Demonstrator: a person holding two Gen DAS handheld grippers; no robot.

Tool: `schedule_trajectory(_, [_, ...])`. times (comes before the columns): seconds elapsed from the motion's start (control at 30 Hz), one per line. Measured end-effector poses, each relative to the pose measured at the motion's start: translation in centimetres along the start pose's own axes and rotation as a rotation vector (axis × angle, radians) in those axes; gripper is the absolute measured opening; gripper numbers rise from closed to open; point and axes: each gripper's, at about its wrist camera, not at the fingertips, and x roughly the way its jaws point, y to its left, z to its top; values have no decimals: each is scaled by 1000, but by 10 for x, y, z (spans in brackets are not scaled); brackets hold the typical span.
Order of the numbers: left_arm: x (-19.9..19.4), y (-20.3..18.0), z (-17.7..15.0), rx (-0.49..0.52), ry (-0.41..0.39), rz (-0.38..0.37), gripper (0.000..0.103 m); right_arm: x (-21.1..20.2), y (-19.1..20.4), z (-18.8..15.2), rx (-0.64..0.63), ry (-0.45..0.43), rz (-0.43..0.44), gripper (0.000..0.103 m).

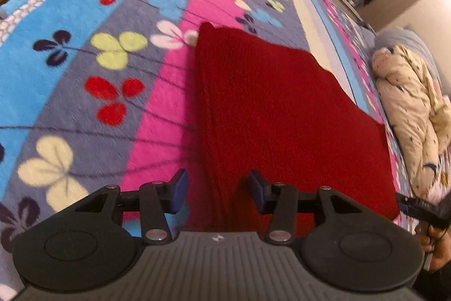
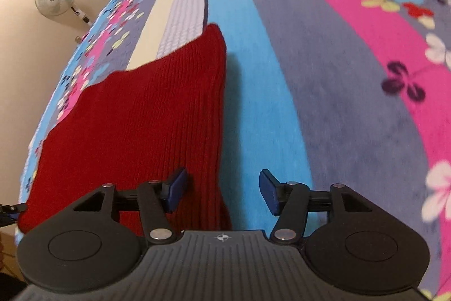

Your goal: Fold small clothes

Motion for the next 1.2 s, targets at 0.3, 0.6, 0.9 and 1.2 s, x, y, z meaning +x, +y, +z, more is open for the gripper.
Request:
schedule_trajectory(0.3, [-19, -20, -18, 100, -83, 27, 15, -9, 19, -31, -47, 13, 46, 13])
schedule_trajectory(0.6, [-11, -23, -38, 94, -15, 180, 16, -37, 13, -47, 0, -32, -40, 12])
schedule_trajectory(0.9, [-36, -50, -40, 225, -194, 251, 23, -34, 30, -52, -99, -62, -188, 26])
schedule_trajectory(1.2, [12, -67, -56, 374, 0, 317, 24, -6, 44, -58, -275, -10, -247, 47])
